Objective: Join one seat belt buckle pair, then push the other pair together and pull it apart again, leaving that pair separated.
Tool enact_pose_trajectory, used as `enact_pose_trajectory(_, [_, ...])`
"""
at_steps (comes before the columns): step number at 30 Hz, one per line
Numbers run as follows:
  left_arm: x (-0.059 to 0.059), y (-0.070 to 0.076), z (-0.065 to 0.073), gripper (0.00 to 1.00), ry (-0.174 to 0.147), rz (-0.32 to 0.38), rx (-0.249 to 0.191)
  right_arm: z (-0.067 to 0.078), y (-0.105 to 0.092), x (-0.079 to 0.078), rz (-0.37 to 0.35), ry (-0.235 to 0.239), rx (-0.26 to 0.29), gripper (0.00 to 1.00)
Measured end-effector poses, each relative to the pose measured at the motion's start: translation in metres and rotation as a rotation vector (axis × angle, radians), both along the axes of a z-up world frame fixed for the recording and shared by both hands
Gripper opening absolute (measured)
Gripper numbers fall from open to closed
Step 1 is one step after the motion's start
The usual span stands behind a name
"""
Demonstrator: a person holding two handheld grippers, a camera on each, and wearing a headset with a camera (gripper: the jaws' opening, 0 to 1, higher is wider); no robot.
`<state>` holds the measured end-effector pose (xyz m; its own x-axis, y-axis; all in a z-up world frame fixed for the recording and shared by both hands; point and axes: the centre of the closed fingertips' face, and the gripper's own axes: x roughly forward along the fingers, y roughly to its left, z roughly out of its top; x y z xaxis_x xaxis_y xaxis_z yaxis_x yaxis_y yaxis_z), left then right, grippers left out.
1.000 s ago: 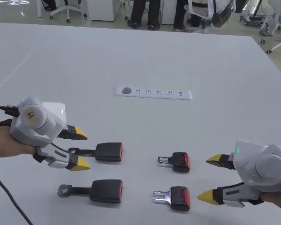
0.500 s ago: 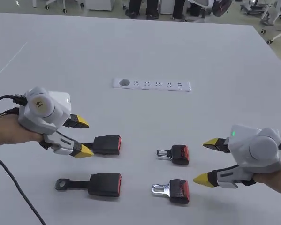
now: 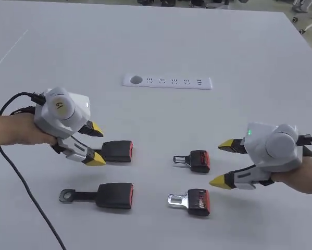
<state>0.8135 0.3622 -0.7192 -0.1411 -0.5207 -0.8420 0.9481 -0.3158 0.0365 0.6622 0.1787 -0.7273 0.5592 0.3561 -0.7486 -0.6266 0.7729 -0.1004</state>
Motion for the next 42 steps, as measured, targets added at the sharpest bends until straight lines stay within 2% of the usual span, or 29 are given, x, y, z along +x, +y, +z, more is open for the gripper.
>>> enact_pose_trajectory(15, [0.0,-0.011,-0.015,0.33,0.001,-0.085,0.081,-0.012,0.004,0.016,0.107,0.005,-0.029,0.4])
enact_pose_trajectory(19, [-0.001,-0.01,-0.018,0.32,-0.012,-0.106,0.096,-0.016,0.006,0.019,0.139,0.01,-0.051,0.35])
enact_pose_trajectory(22, [0.0,-0.01,-0.019,0.32,-0.02,-0.117,0.103,-0.018,0.008,0.021,0.152,0.013,-0.059,0.34])
enact_pose_trajectory(33, [0.001,-0.01,-0.021,0.31,-0.019,-0.12,0.111,-0.017,0.008,0.021,0.173,0.008,-0.073,0.31])
enact_pose_trajectory(39, [0.001,-0.009,-0.021,0.31,-0.001,-0.105,0.11,-0.016,0.01,0.021,0.173,0.007,-0.076,0.31])
enact_pose_trajectory(42, [0.001,-0.009,-0.021,0.31,-0.002,-0.107,0.11,-0.016,0.011,0.021,0.177,0.008,-0.075,0.31])
